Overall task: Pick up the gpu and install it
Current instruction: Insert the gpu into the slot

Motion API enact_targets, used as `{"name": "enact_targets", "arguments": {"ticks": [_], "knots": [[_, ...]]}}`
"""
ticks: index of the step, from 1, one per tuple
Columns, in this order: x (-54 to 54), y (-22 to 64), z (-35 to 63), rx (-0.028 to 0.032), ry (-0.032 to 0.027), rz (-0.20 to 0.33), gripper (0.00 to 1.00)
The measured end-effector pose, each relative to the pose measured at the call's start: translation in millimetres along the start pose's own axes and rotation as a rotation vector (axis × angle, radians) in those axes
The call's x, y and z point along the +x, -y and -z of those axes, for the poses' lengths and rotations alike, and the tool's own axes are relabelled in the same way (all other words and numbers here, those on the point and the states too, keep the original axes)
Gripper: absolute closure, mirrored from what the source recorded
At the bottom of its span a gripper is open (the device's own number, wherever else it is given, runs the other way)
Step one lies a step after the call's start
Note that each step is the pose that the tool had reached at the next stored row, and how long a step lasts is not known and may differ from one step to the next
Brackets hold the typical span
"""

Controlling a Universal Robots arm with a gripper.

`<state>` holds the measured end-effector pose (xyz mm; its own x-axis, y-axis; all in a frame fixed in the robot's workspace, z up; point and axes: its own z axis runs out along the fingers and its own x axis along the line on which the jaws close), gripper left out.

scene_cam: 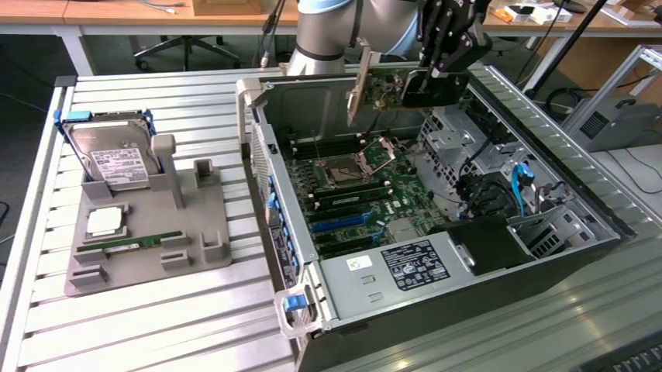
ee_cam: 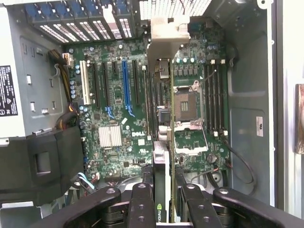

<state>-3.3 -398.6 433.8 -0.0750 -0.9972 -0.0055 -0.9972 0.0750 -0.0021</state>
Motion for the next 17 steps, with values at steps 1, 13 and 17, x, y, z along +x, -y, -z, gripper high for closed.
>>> {"name": "enact_targets", "arguments": {"ticks": [1,13,17], "knots": [[0.0,0.0,0.0,-0.0017,-0.0002,0.0,0.73],[7.0,-12.7,-0.1,-0.0071,-0.004,0.009,0.73],[7.0,-12.7,-0.3,-0.0071,-0.0042,0.009,0.73]]}}
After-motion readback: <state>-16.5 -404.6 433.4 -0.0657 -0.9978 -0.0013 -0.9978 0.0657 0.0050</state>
